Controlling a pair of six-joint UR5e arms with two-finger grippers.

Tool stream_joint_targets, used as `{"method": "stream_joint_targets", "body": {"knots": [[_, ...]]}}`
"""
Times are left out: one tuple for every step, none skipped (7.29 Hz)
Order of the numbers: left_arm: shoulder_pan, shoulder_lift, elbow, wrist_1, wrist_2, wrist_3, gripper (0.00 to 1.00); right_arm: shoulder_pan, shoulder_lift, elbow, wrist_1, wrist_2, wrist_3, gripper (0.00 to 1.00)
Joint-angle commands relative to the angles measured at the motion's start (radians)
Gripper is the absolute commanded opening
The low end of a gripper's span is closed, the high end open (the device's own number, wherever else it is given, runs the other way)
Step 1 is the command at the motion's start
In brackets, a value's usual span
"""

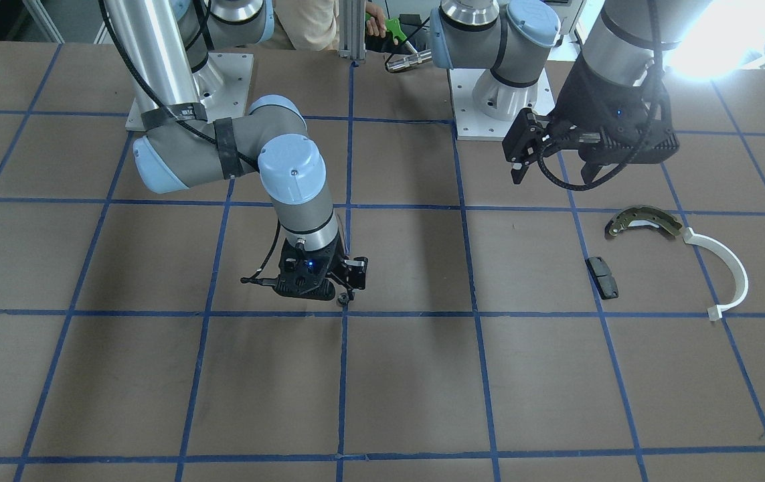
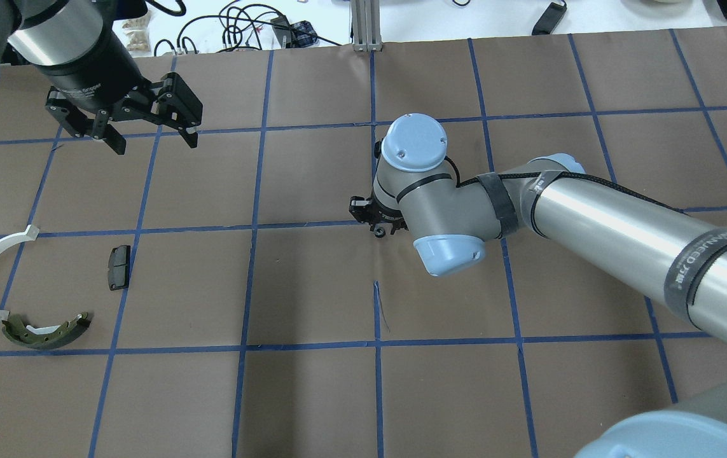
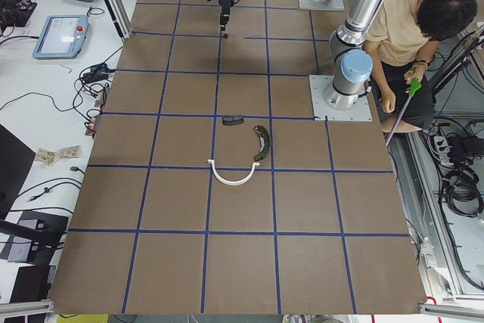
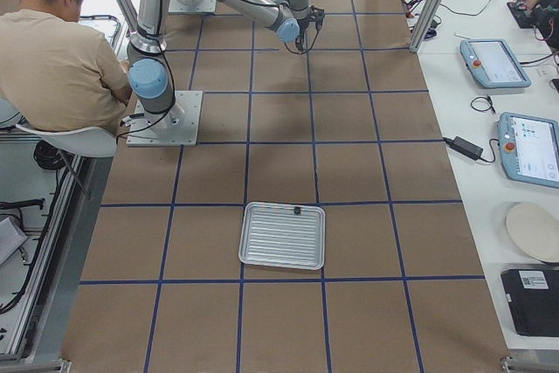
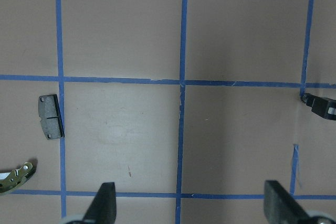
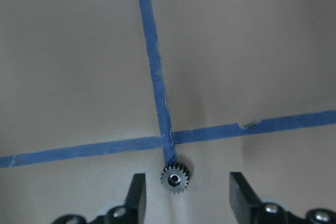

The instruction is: Place bearing gear from tray to pile

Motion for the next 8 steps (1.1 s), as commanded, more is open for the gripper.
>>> {"method": "stream_joint_targets", "body": {"knots": [[-0.001, -0.029, 0.008, 0.005, 0.001, -0.013, 1.00, -0.129, -0.110, -0.113, 0.288, 0.000, -0.162, 1.00], [-0.012, -0.073, 0.008, 0.084, -0.012, -0.012, 1.00, -0.217, -0.175, -0.159, 0.411, -0.003, -0.273, 1.00], [-0.039, -0.126, 0.008, 0.135, -0.013, -0.032, 1.00, -0.318, -0.221, -0.166, 0.501, -0.038, -0.434, 1.00], [-0.111, -0.183, 0.020, 0.179, -0.013, -0.185, 1.00, -0.417, -0.271, -0.154, 0.579, -0.096, -0.654, 1.00], [-0.176, -0.246, 0.020, 0.271, -0.013, -0.217, 1.00, -0.519, -0.299, -0.154, 0.619, -0.169, -0.869, 0.98], [-0.231, -0.298, 0.020, 0.284, -0.013, -0.227, 1.00, -0.609, -0.307, -0.145, 0.615, -0.272, -1.016, 0.96], [-0.297, -0.349, 0.000, 0.377, -0.013, -0.253, 1.00, -0.718, -0.304, -0.140, 0.603, -0.294, -1.228, 0.96], [-0.363, -0.390, -0.018, 0.438, -0.010, -0.329, 1.00, -0.825, -0.290, -0.138, 0.576, -0.281, -1.388, 0.96]]}}
